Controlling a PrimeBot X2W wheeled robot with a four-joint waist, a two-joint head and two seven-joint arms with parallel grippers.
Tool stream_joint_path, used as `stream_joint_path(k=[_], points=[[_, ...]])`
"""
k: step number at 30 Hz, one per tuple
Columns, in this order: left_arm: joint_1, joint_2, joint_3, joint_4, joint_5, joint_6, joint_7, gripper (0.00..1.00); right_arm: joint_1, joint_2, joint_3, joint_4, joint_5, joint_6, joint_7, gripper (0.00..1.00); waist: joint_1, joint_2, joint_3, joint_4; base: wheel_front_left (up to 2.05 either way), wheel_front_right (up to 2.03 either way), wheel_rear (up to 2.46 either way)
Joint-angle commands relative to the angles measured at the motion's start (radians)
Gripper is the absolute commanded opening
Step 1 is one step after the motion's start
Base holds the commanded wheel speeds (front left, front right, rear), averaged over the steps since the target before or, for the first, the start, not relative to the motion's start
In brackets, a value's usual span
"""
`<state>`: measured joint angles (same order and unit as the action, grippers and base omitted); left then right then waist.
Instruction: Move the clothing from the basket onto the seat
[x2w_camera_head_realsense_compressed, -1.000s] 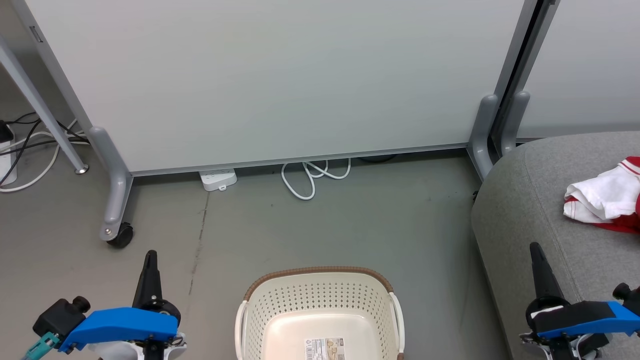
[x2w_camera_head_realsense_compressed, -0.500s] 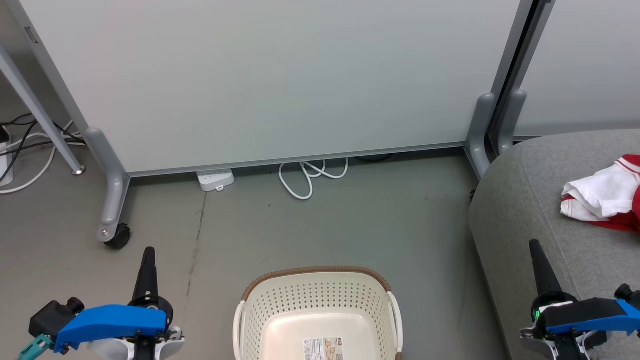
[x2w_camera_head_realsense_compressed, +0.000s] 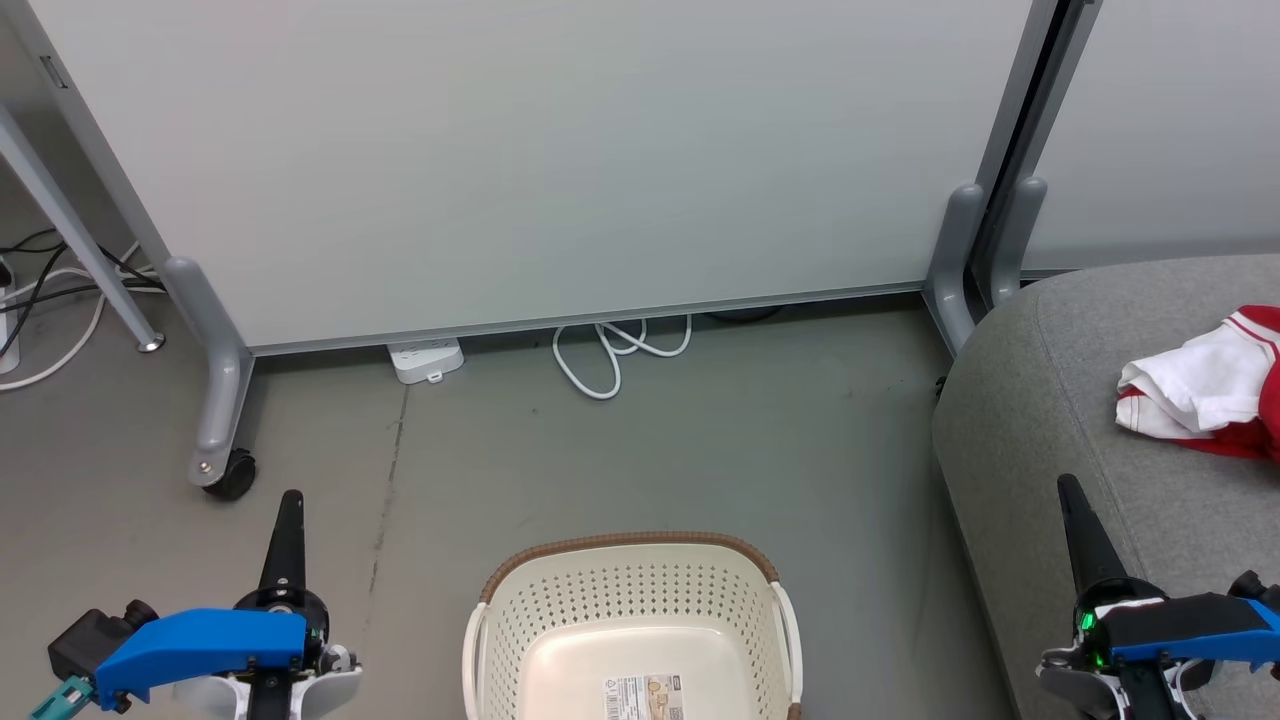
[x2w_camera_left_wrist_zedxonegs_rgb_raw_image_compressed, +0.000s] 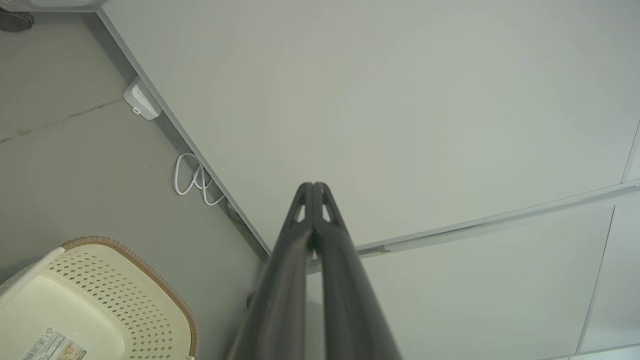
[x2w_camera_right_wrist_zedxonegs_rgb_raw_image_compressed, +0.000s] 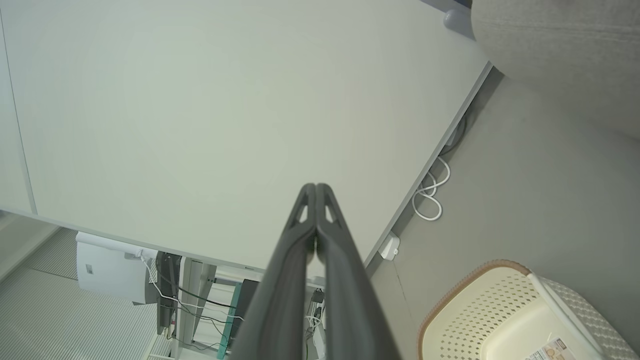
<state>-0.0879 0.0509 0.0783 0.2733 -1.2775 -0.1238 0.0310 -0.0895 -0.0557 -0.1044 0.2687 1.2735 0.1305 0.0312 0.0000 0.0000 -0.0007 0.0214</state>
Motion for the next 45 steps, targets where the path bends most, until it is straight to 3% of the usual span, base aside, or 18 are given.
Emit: stream_joint_path(k=[1, 45], points=[[-0.022, 0.0, 0.004, -0.012, -0.025, -0.005, 0.008, 0.0, -0.021, 0.001, -0.002, -0.012, 0.026, 0.0, 0.006, 0.0, 0.0, 0.0, 0.0, -0.001, 0.0, 0.0, 0.0], [-0.026, -0.001, 0.038, -0.03, -0.336, -0.011, 0.087, 0.0, -0.026, 0.007, -0.011, -0.026, 0.34, 0.0, 0.087, 0.0, 0.0, 0.0, 0.004, -0.021, 0.0, 0.0, 0.0]])
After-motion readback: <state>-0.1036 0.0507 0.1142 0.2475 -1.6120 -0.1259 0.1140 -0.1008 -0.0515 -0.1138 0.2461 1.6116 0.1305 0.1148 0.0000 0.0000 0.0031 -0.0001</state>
